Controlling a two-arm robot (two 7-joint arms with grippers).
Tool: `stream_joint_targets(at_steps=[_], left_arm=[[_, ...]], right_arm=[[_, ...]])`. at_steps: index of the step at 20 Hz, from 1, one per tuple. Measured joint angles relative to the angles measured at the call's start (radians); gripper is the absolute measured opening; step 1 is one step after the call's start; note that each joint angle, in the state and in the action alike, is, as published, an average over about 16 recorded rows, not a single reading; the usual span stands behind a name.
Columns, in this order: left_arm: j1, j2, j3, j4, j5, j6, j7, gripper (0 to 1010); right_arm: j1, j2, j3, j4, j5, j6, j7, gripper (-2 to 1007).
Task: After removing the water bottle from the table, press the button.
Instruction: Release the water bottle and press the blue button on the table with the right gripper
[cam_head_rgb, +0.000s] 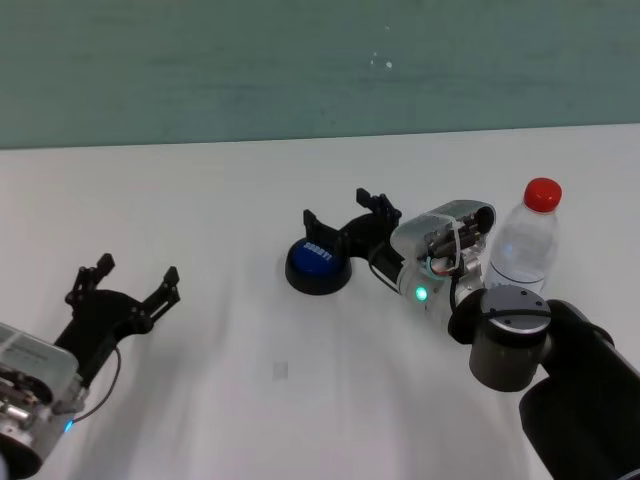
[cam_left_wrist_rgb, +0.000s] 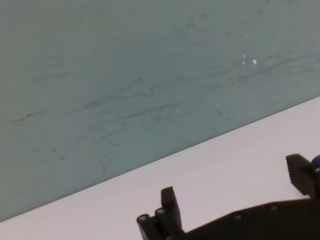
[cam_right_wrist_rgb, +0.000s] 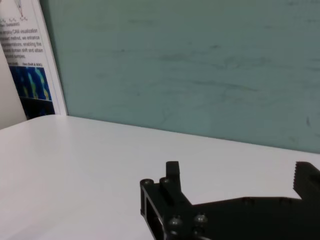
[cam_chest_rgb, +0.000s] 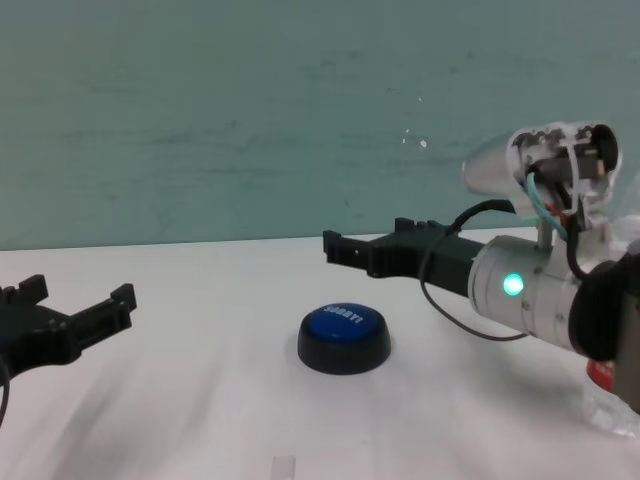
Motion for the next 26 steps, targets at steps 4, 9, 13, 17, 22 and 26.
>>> stream_joint_targets(at_steps=[4,9,13,17,22,26], left_arm=[[0.000,0.000,0.000,0.000,0.000,0.000,0.000,1003],[0.000,0.000,0.000,0.000,0.000,0.000,0.000,1003],[0.000,0.000,0.000,0.000,0.000,0.000,0.000,1003],[0.000,0.000,0.000,0.000,0.000,0.000,0.000,1003],[0.000,0.000,0.000,0.000,0.000,0.000,0.000,1003],[0.000,0.000,0.000,0.000,0.000,0.000,0.000,1003]], right_arm=[[0.016,-0.008,-0.007,0.028,0.004,-0.005,0.006,1003],[0.021,-0.014,-0.015,0.040,0.008,0.002,0.007,1003],[0.014,-0.014,-0.019,0.031,0.010,0.016,0.002,1003],[-0.001,-0.011,-0.020,0.011,0.010,0.037,-0.009,1003],[-0.019,-0.007,-0.019,-0.010,0.008,0.061,-0.024,1003],[-0.027,-0.004,-0.014,-0.016,0.006,0.075,-0.034,1003]])
